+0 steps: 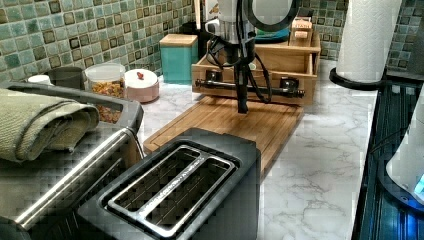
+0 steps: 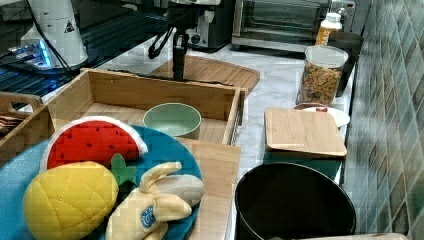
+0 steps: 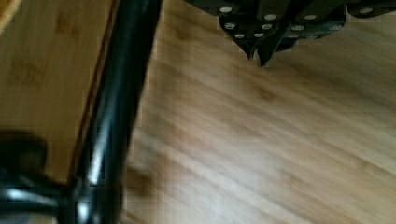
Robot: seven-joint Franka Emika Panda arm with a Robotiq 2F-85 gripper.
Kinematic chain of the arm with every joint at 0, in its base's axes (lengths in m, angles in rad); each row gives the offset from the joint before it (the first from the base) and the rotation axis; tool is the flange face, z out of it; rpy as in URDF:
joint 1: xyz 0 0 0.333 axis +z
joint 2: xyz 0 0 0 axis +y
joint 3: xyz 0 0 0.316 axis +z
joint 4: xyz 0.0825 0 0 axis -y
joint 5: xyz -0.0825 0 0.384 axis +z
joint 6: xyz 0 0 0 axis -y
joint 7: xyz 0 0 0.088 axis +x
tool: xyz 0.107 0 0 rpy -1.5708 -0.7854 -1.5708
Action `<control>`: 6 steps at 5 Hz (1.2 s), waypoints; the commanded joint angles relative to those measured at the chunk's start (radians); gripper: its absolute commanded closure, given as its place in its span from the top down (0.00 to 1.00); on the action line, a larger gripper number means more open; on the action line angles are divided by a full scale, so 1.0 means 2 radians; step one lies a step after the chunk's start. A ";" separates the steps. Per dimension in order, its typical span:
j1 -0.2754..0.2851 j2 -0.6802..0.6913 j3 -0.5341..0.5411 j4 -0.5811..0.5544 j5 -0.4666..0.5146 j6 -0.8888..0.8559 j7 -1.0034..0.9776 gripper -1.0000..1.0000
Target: Close the drawer.
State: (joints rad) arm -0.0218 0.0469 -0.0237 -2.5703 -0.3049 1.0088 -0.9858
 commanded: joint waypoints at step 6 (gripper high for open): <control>-0.104 0.058 -0.121 0.206 0.171 -0.069 -0.232 0.00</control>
State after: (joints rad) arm -0.1064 0.1531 -0.1750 -2.3613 -0.0162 0.8408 -1.3057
